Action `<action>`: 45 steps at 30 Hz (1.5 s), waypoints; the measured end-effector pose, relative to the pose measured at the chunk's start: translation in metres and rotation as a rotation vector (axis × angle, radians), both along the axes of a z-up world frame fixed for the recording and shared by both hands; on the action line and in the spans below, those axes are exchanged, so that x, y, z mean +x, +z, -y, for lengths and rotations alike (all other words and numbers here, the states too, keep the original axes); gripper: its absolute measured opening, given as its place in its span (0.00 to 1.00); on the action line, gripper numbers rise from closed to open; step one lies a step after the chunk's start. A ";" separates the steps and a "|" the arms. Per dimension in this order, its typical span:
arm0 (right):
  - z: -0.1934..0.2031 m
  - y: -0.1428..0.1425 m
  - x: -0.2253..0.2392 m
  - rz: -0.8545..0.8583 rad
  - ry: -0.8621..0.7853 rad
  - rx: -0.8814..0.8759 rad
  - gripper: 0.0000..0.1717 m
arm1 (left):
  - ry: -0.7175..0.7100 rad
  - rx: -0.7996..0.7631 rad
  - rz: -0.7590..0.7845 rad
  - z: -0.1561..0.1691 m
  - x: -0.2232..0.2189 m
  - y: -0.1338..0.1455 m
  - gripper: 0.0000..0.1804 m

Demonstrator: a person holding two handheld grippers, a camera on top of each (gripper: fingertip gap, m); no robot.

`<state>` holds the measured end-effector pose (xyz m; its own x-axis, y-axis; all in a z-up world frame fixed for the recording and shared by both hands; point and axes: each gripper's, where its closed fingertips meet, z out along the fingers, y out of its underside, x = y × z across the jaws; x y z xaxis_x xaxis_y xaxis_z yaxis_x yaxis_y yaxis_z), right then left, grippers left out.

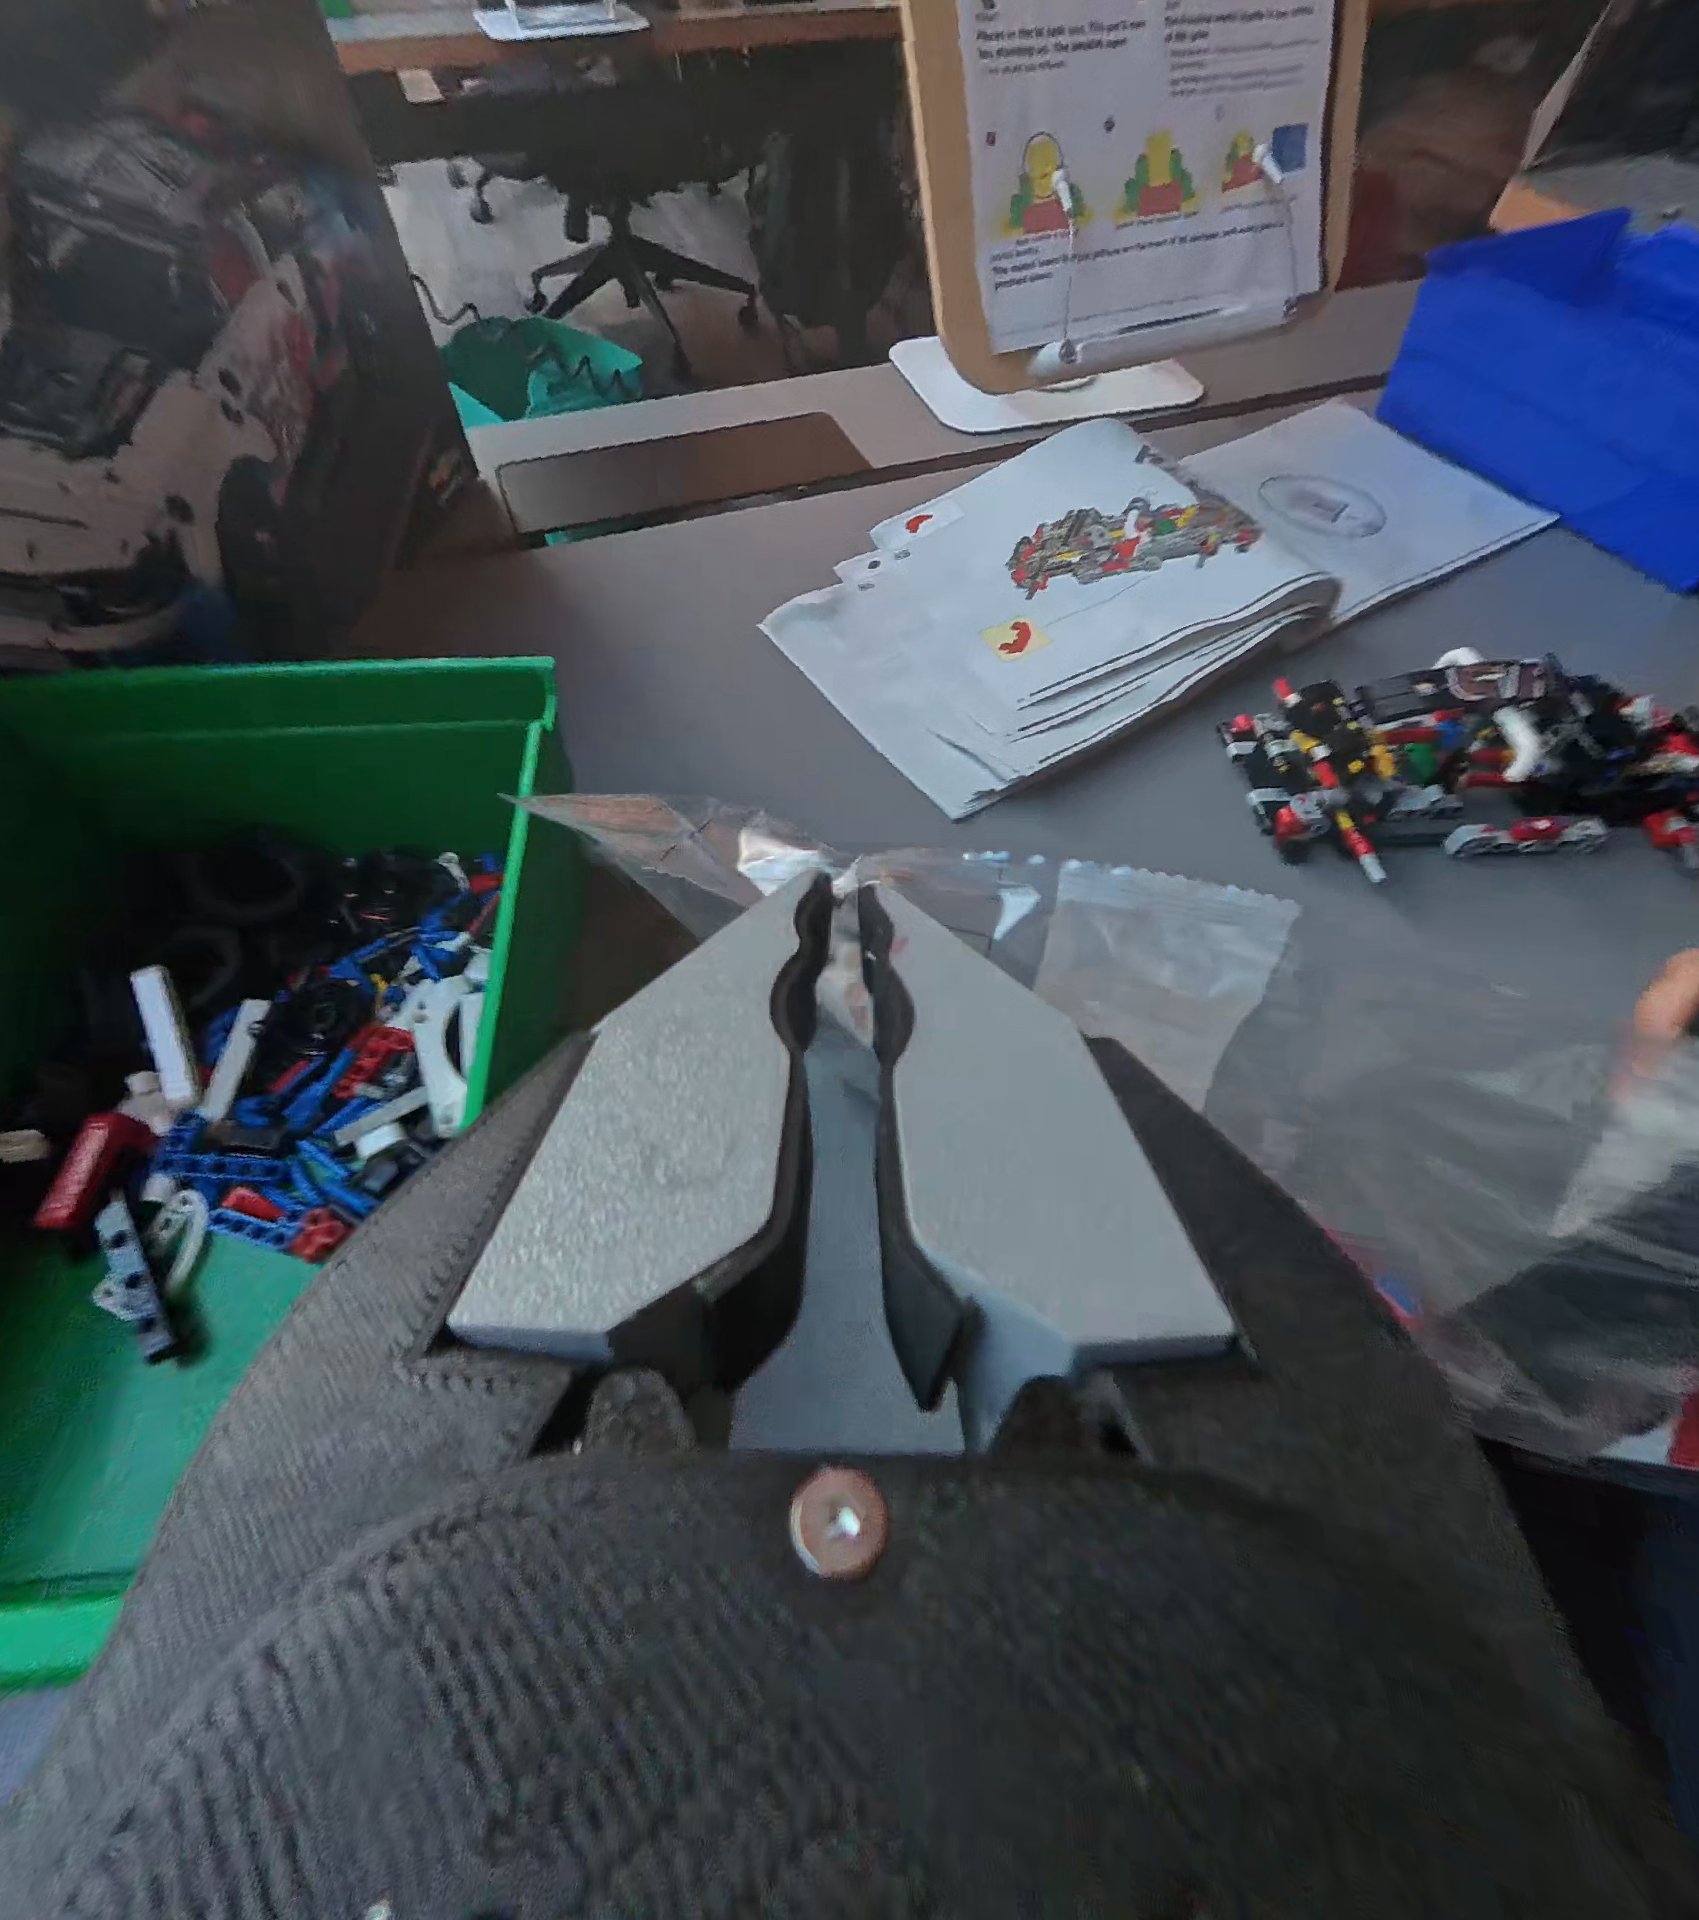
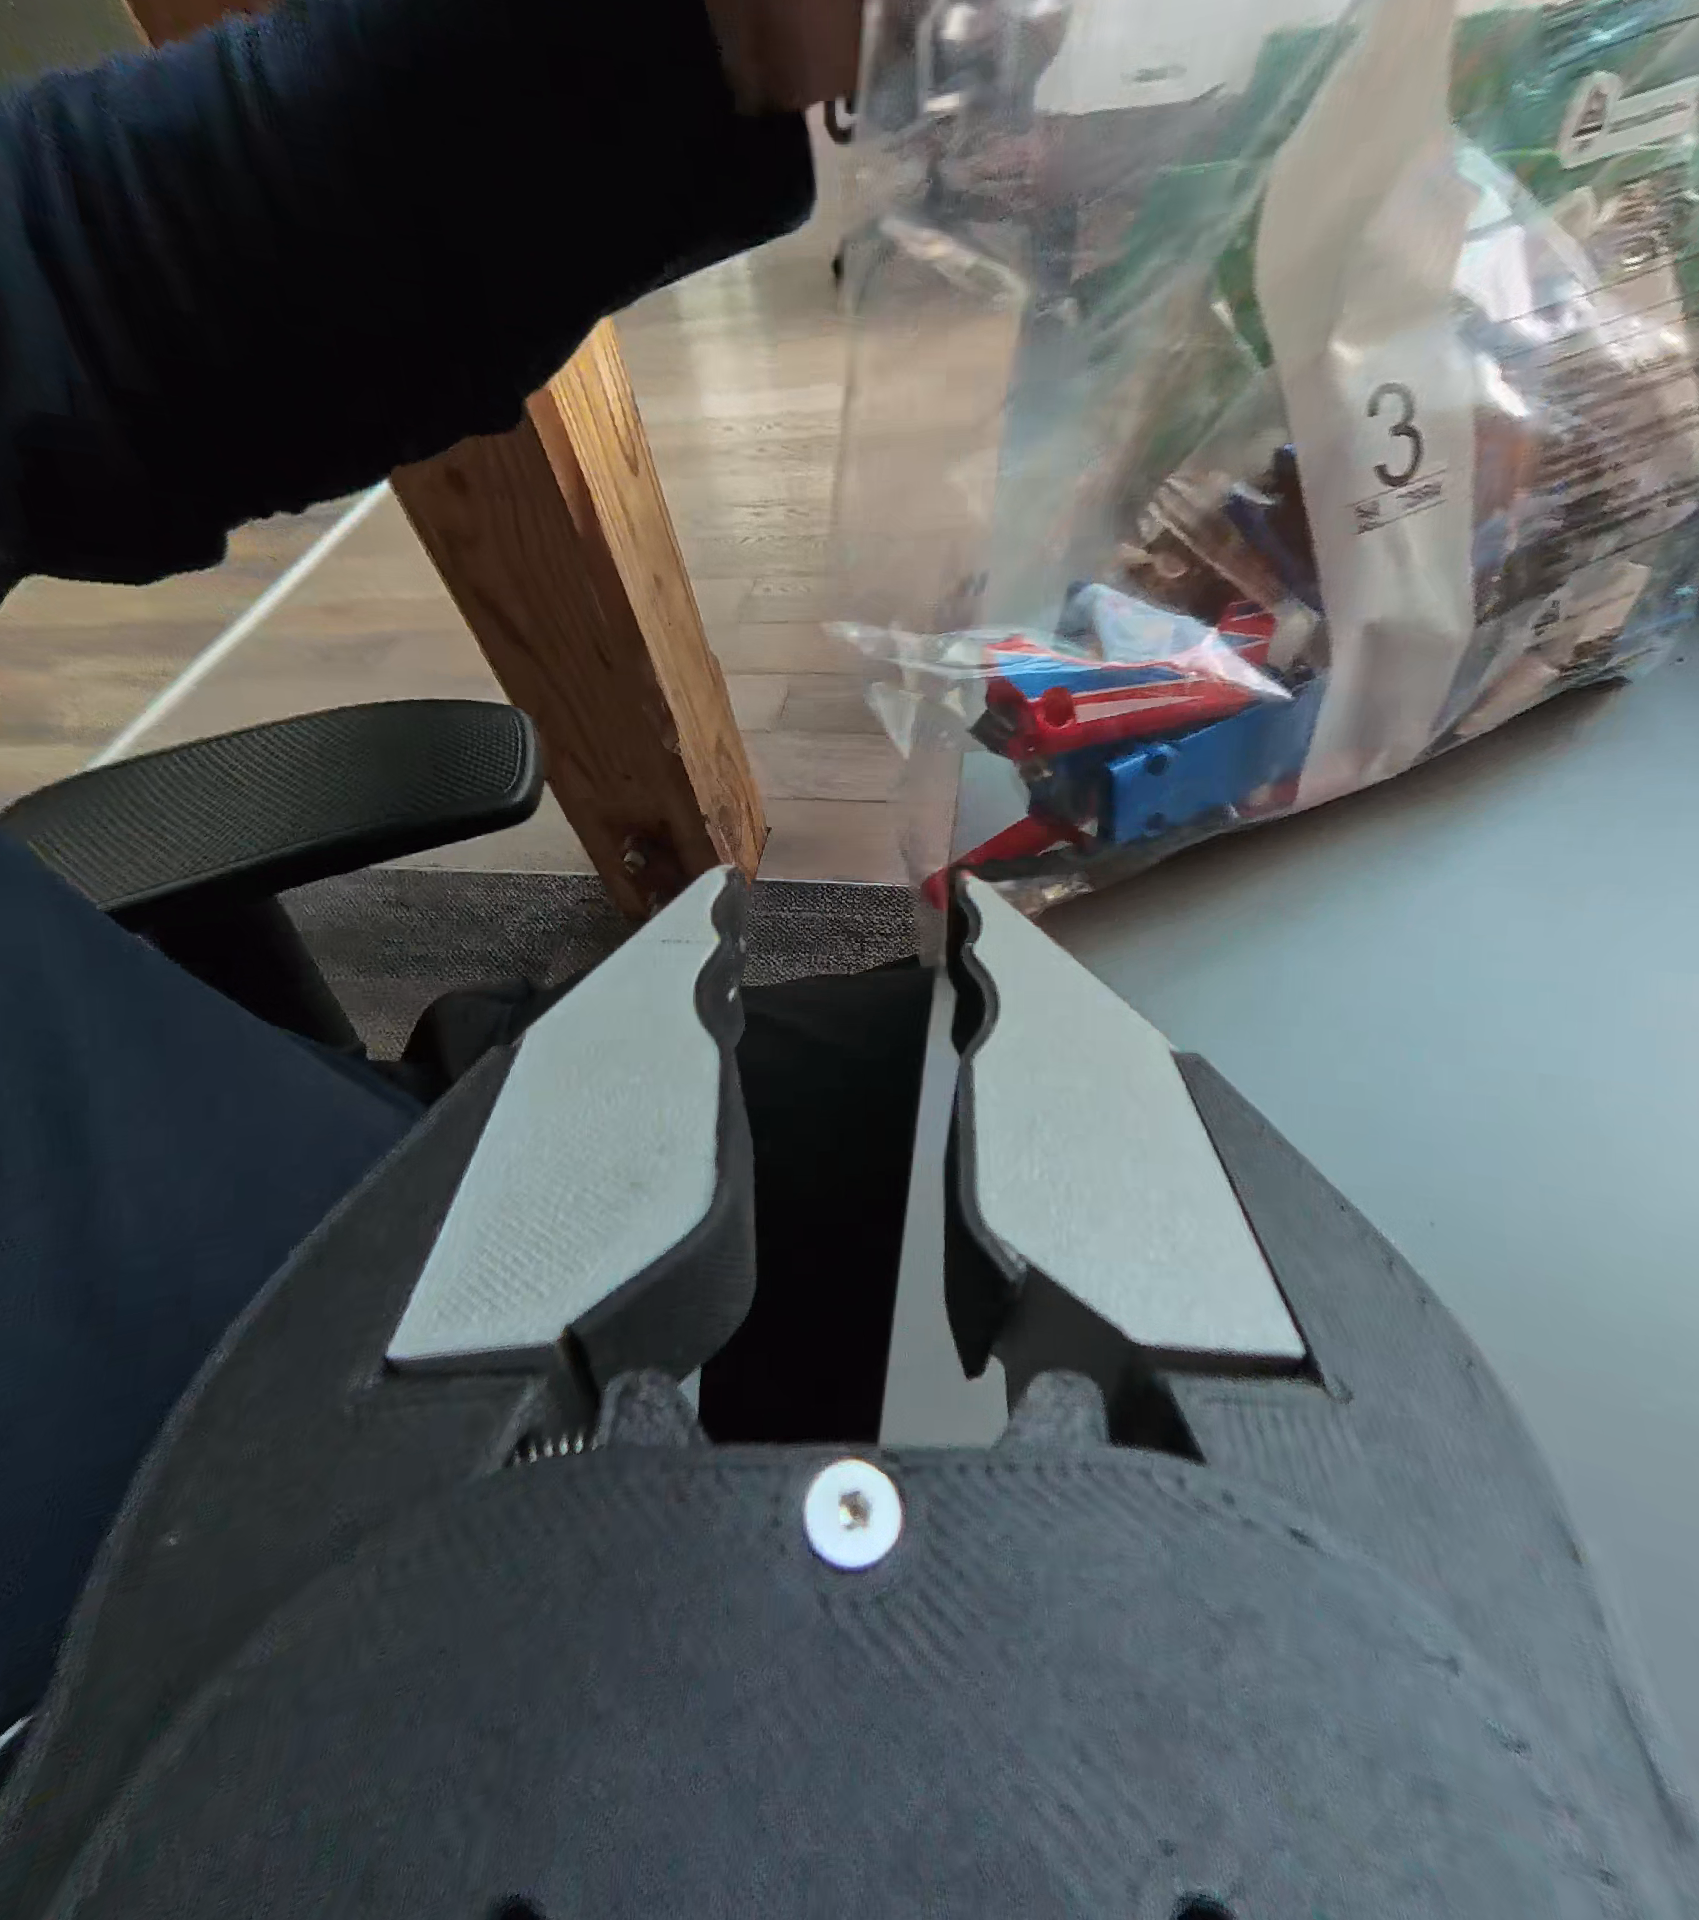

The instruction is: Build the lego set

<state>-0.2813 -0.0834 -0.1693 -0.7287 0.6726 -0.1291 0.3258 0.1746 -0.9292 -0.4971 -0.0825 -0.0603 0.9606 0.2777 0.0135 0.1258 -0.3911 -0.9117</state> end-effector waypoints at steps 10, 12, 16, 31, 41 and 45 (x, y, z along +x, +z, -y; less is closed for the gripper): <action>-0.031 -0.013 -0.005 0.018 -0.109 0.030 0.23 | -0.210 0.353 0.550 0.025 0.079 -0.018 0.06; -0.025 -0.010 -0.009 0.010 -0.104 -0.001 0.27 | -0.201 0.368 0.569 0.018 0.077 -0.026 0.07; -0.014 -0.004 -0.017 -0.008 -0.091 0.009 0.33 | -0.287 0.409 0.569 -0.022 0.082 -0.016 0.10; -0.061 -0.034 -0.051 0.064 -0.335 0.141 0.37 | -0.393 0.142 0.557 0.000 0.116 -0.094 0.26; -0.055 -0.015 -0.033 0.050 -0.303 0.092 0.32 | -0.267 0.141 0.332 0.012 0.077 -0.104 0.23; -0.082 0.025 -0.010 -0.016 -0.348 -0.007 0.31 | -0.250 0.092 0.290 0.017 0.074 -0.108 0.25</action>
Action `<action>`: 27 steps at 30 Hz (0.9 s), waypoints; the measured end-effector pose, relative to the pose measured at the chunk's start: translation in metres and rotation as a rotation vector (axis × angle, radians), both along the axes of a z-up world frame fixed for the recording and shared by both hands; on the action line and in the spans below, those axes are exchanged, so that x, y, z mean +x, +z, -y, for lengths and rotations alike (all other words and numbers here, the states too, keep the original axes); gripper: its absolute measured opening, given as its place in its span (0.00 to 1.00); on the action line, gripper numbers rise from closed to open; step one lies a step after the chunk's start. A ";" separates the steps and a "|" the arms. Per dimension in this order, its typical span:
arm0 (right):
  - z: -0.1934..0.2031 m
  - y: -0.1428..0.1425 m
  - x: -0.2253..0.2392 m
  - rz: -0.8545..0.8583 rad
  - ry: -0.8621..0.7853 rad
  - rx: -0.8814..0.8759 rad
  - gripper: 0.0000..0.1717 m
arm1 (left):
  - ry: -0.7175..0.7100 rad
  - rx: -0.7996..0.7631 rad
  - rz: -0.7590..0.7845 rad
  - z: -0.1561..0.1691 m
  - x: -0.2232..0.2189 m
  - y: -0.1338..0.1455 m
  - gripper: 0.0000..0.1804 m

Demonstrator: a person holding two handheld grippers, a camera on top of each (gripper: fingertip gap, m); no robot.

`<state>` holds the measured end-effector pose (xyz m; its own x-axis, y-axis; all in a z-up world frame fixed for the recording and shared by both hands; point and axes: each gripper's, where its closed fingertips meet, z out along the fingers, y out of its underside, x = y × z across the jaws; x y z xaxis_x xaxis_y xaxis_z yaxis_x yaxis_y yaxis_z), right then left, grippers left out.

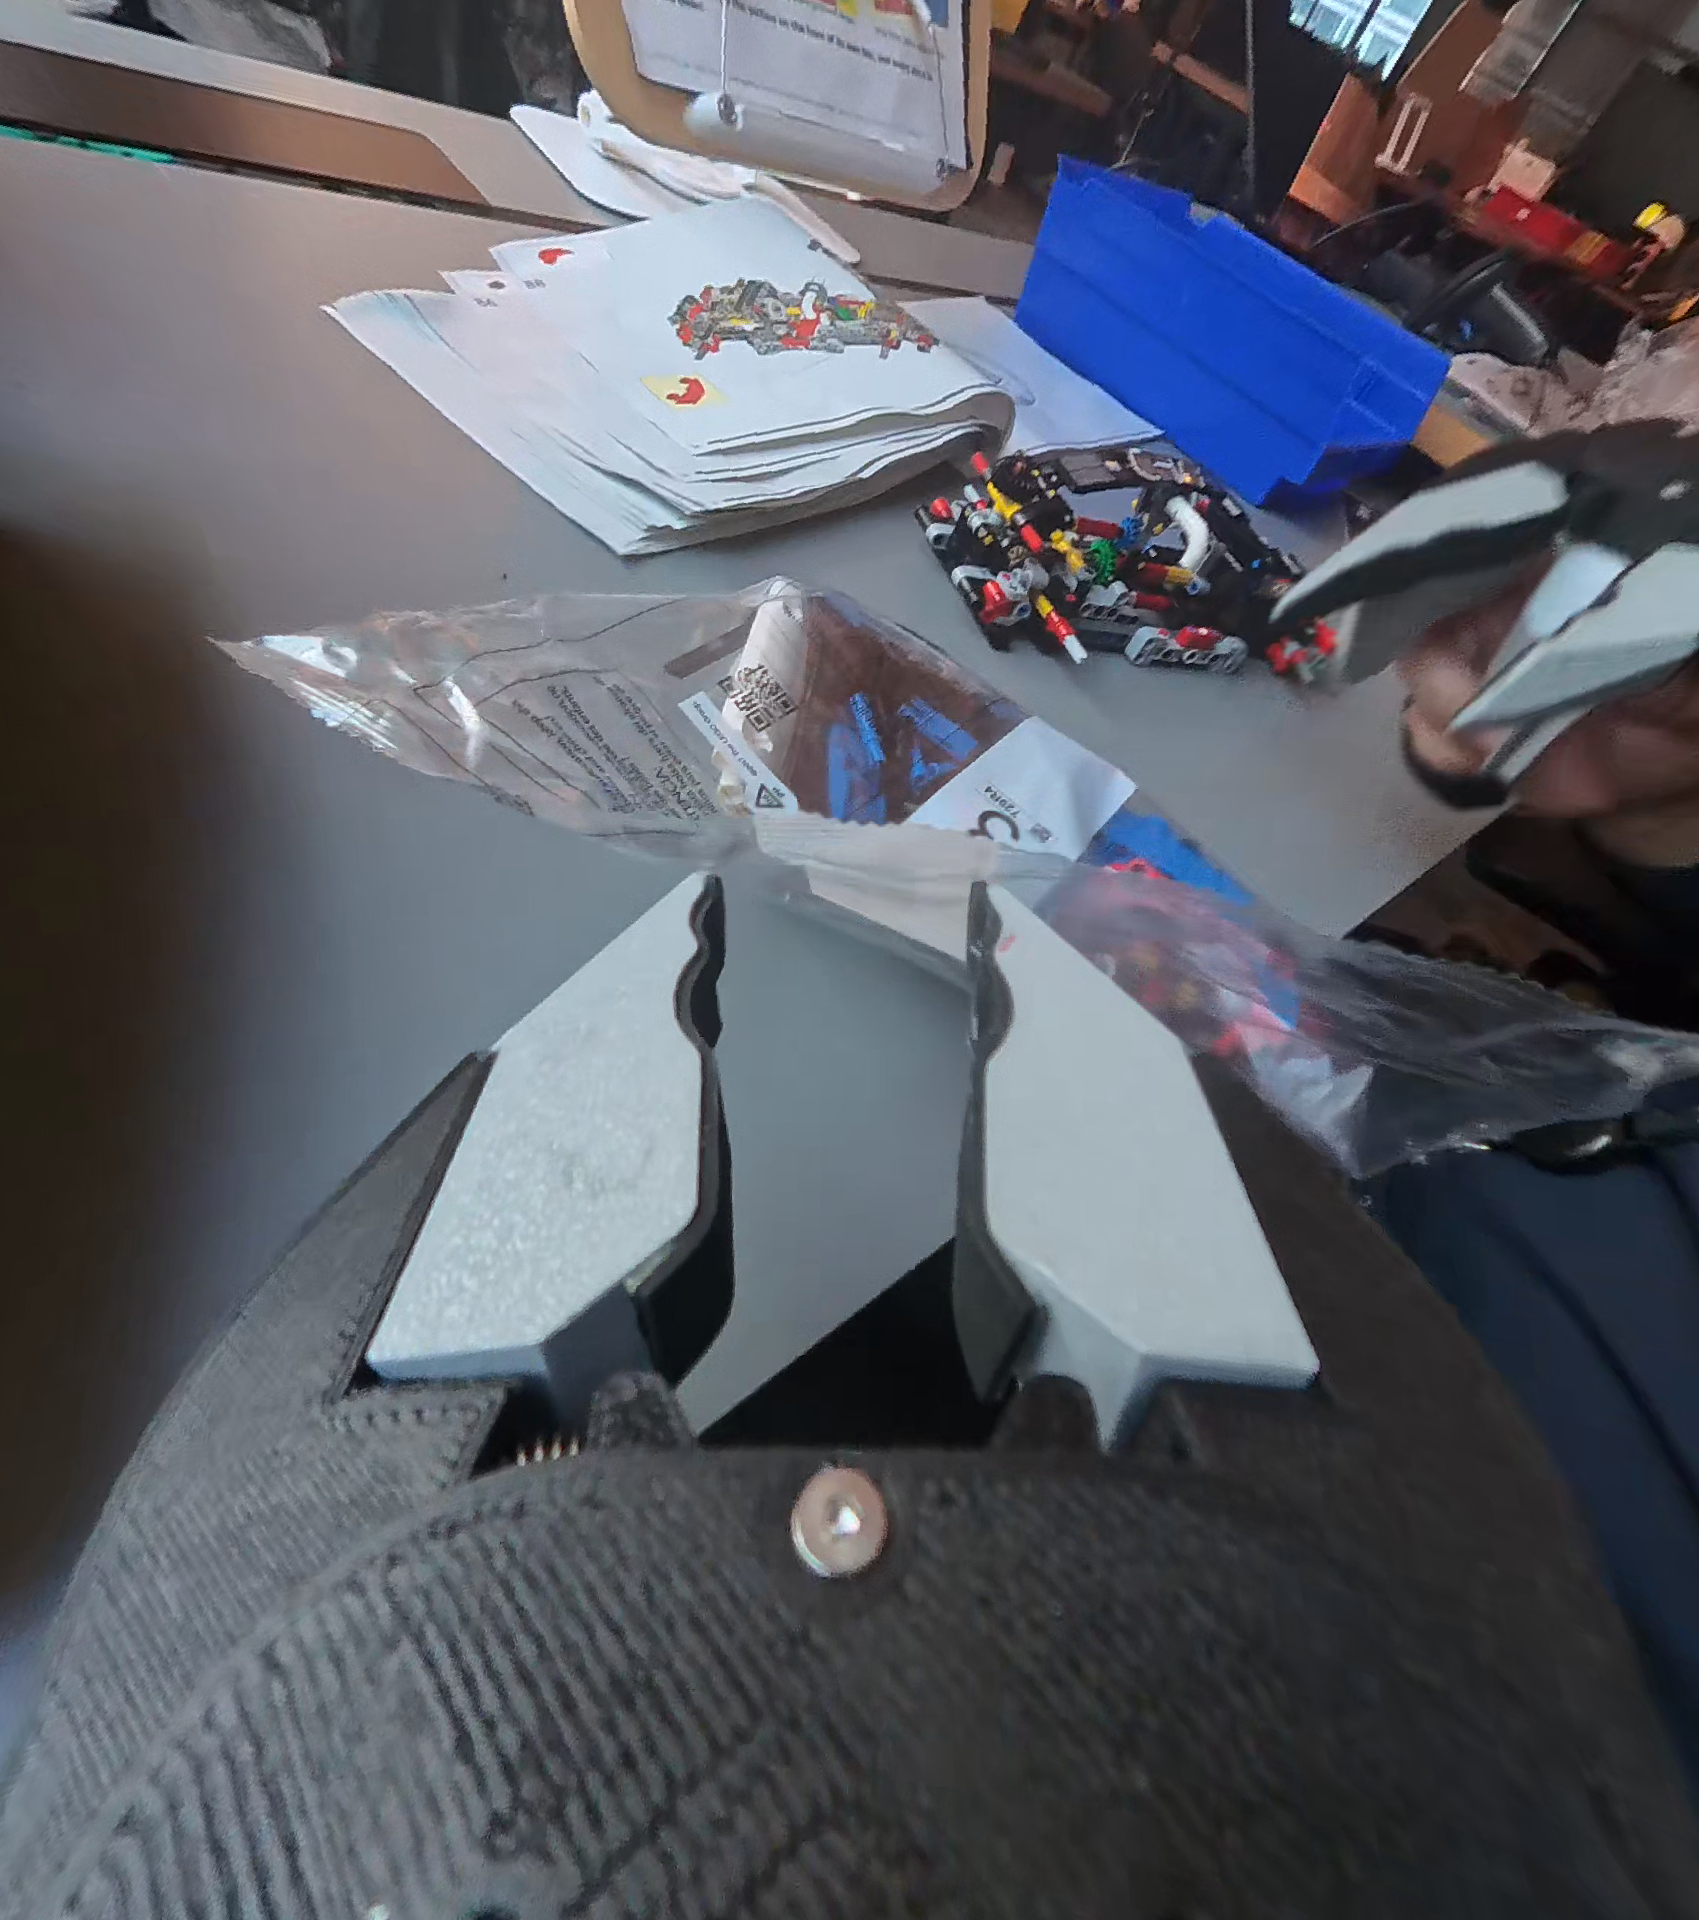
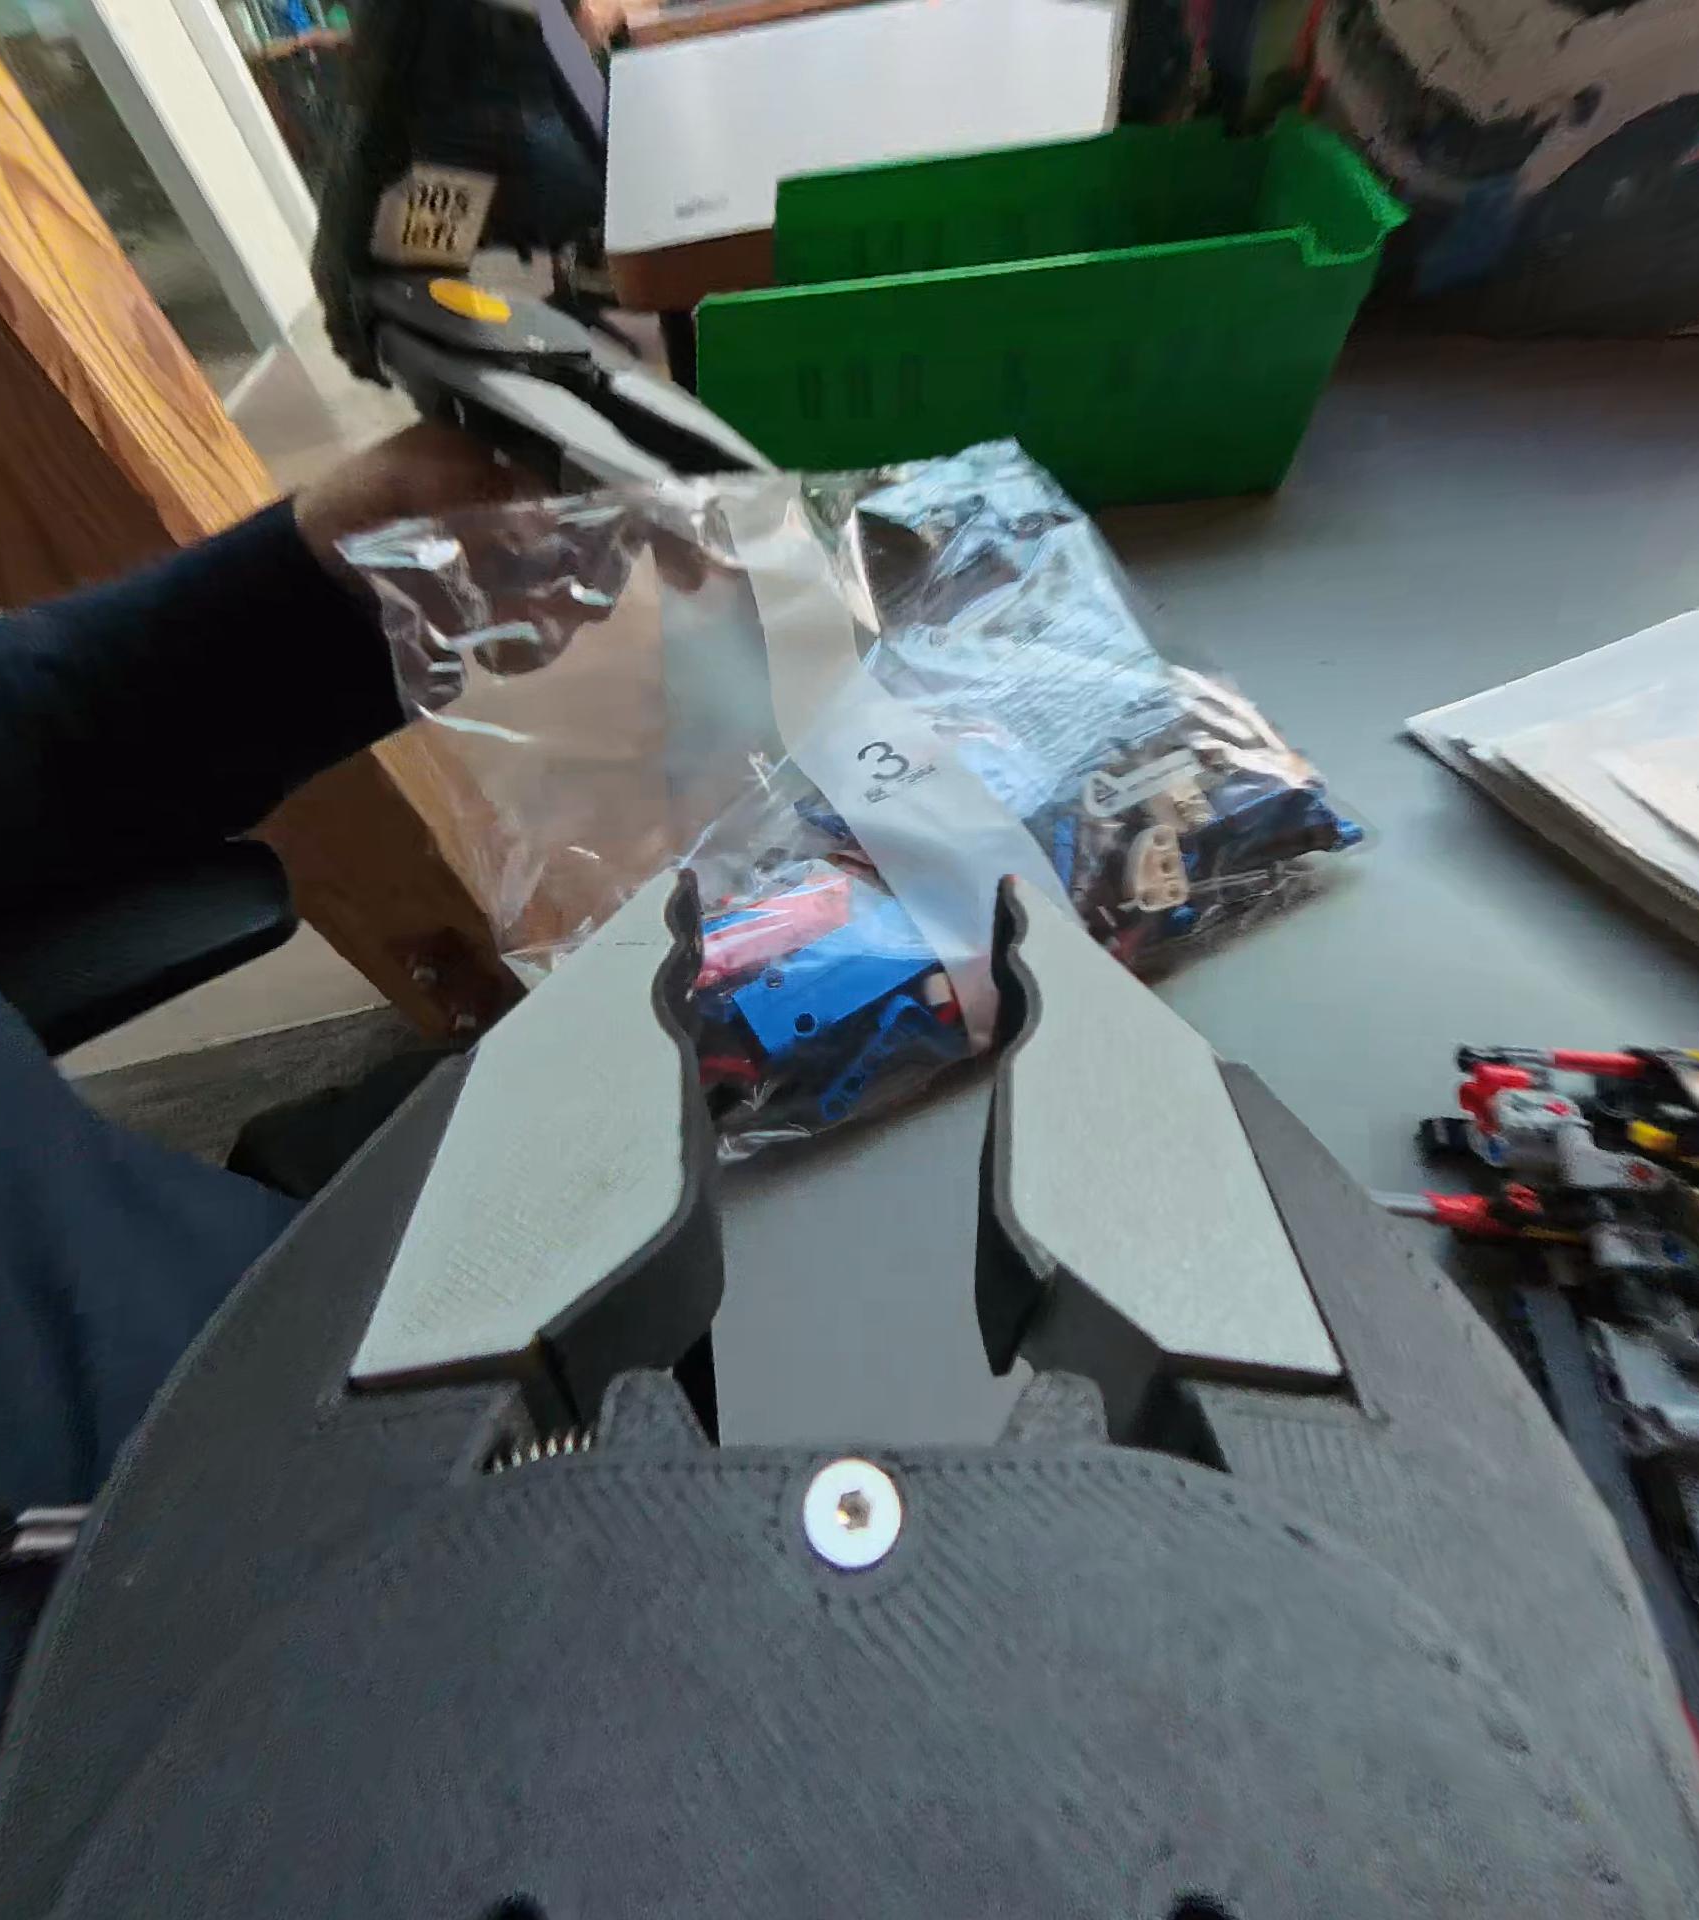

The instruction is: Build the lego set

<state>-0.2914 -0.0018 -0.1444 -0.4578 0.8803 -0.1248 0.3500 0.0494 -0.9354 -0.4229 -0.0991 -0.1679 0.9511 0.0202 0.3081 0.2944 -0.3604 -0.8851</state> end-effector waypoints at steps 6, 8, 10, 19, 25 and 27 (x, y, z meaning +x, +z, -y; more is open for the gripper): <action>-0.143 0.028 0.066 -0.061 -0.384 0.041 0.30 | 0.108 -0.050 -0.026 0.015 -0.021 -0.009 0.20; -0.201 0.020 0.103 -0.032 -0.562 0.077 0.29 | 0.157 -0.073 -0.035 0.021 -0.031 -0.010 0.20; -0.239 0.015 0.139 -0.037 -0.673 0.076 0.28 | 0.179 -0.098 -0.065 0.026 -0.034 -0.008 0.21; -0.258 -0.011 0.169 -0.018 -0.677 0.000 0.27 | 0.187 -0.138 -0.098 0.009 -0.030 -0.007 0.23; -0.247 -0.022 0.141 0.054 -0.542 0.101 0.31 | 0.150 -0.219 -0.232 -0.016 -0.021 -0.004 0.23; -0.242 -0.029 0.136 0.091 -0.442 0.105 0.34 | 0.137 -0.234 -0.275 -0.024 -0.018 0.002 0.23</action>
<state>-0.1553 0.2400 -0.1735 -0.0269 0.9986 -0.0465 0.4393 -0.0300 -0.8978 -0.4410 -0.0753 -0.1660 0.9813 0.1921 0.0143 0.1170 -0.5355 -0.8364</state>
